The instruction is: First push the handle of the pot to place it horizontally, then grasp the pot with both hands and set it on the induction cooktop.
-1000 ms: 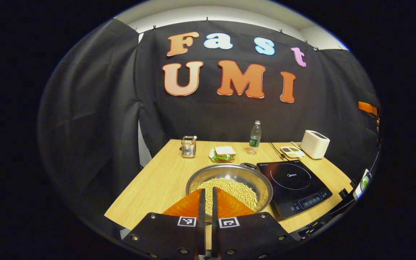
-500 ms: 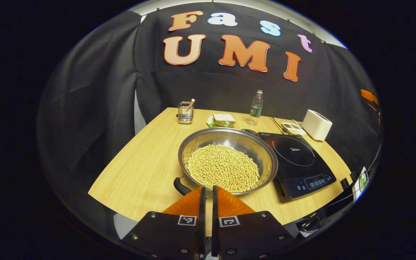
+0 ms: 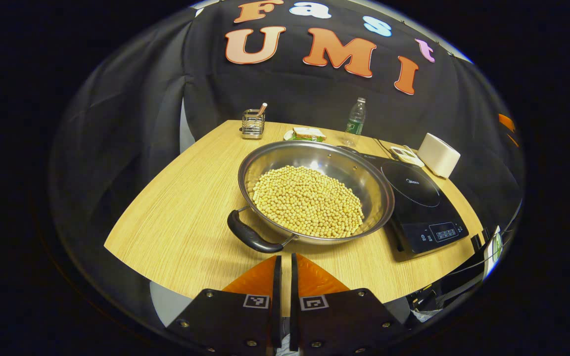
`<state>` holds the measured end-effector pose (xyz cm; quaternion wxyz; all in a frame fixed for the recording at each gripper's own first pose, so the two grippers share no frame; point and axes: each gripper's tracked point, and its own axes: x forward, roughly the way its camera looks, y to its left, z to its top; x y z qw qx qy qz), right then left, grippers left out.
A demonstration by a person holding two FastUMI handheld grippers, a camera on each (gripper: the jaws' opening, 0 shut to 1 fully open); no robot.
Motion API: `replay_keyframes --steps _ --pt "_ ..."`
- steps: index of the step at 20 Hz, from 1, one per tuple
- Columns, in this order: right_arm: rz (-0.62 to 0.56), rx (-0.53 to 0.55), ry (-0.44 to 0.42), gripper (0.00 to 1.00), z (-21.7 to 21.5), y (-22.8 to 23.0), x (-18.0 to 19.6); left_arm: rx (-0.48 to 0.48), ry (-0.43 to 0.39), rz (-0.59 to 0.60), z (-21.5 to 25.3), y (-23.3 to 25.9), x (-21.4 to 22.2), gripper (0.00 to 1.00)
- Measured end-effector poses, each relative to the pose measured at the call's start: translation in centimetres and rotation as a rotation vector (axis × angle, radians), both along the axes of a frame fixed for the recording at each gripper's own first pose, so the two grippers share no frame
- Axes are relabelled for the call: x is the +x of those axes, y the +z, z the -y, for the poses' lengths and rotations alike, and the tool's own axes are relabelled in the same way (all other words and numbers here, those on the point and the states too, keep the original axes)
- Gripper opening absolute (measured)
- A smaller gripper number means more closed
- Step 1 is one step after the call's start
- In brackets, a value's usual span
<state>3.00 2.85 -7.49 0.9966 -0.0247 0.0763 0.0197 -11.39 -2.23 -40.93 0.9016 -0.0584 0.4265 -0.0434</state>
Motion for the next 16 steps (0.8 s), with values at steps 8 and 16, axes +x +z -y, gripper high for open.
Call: replay_keyframes --steps 8,16 --pt "-0.015 -0.013 0.0 0.95 -0.8 -0.5 0.5 0.032 0.032 -0.012 -2.3 -1.8 2.0 0.08" --pt "-0.018 -0.019 -0.006 0.95 -1.7 -0.9 1.3 0.044 0.058 -0.016 -4.9 -2.7 3.8 0.09"
